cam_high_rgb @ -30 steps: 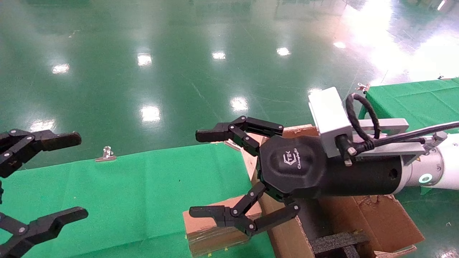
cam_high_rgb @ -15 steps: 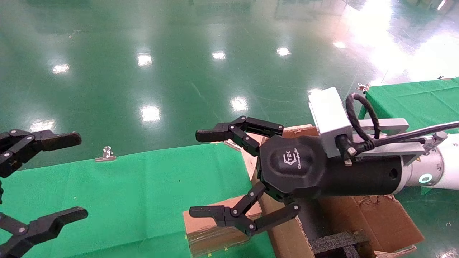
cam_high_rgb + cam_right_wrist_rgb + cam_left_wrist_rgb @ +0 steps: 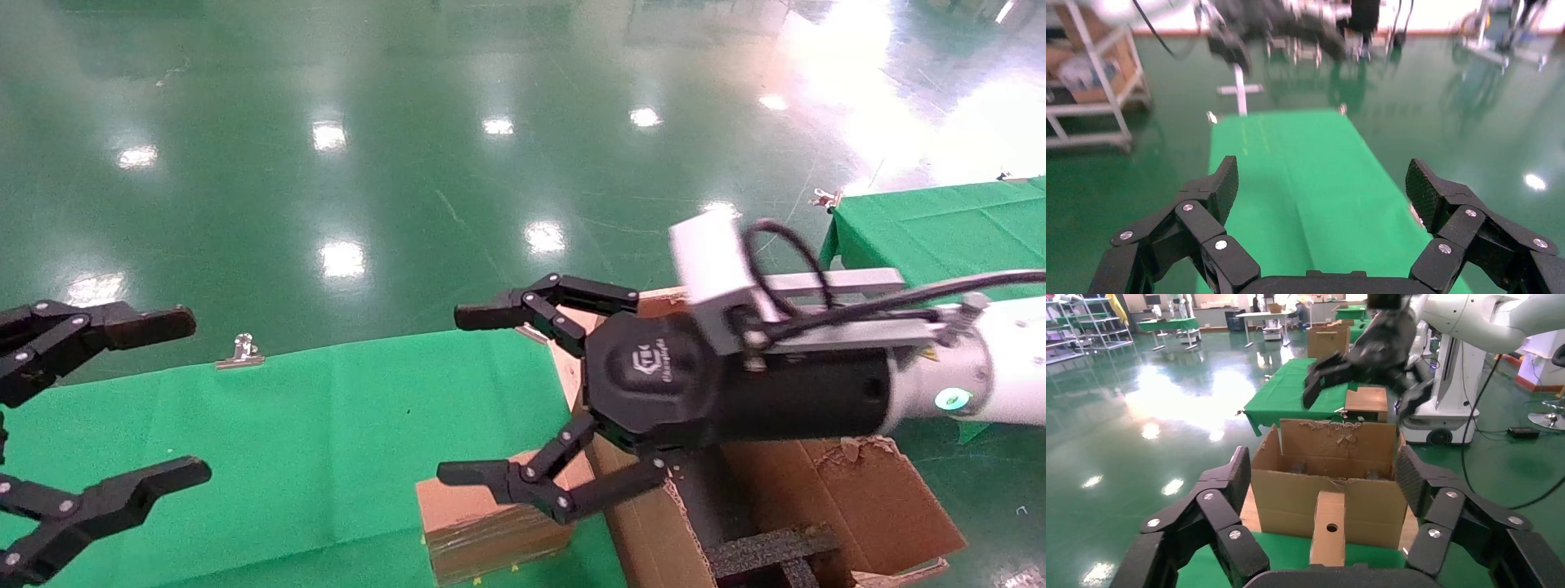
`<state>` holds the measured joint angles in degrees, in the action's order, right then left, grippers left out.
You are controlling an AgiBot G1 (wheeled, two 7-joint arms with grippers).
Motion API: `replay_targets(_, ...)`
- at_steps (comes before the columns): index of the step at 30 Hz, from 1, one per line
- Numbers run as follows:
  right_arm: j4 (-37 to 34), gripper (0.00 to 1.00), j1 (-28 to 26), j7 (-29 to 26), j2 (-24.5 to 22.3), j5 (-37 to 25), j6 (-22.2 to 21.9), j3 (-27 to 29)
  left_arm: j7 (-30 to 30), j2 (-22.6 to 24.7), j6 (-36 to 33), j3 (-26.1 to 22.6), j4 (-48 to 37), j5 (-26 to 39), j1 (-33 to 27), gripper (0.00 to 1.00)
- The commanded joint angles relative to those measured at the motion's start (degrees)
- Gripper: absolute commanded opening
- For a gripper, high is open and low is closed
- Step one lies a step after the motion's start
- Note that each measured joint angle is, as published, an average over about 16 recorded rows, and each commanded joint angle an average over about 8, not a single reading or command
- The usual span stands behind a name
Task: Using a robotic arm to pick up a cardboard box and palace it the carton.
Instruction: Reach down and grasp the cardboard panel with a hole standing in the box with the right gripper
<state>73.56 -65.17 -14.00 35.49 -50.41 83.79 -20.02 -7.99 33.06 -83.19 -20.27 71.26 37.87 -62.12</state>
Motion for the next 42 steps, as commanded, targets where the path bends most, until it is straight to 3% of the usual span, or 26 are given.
replay_targets(1,0.2,1.0,-1.0,-1.0,0.0,-2.4,-0.6,-1.0,0.0,0.0,0.0,0.0,0.0,0.0,0.0,0.0)
replay_targets(10,-1.8,1.0,-8.9,-4.4,5.1,-19.3,-0.4,-9.2,0.0,0.0,0.0,0.0,0.0,0.0,0.0,0.0)
replay_targets(19,-4.8,1.0,-15.4,-3.5,11.4,-30.8,2.9,-15.8,0.0,0.0,0.0,0.0,0.0,0.0,0.0,0.0)
replay_targets(33,-6.7,1.0,-22.1,-1.1,17.2,-41.5,6.0,-24.4,0.0,0.0,0.0,0.0,0.0,0.0,0.0,0.0)
replay_targets(42,-5.1,1.0,-23.8,-0.9,17.9,-44.1,5.6,-28.1,0.0,0.0,0.0,0.0,0.0,0.0,0.0,0.0)
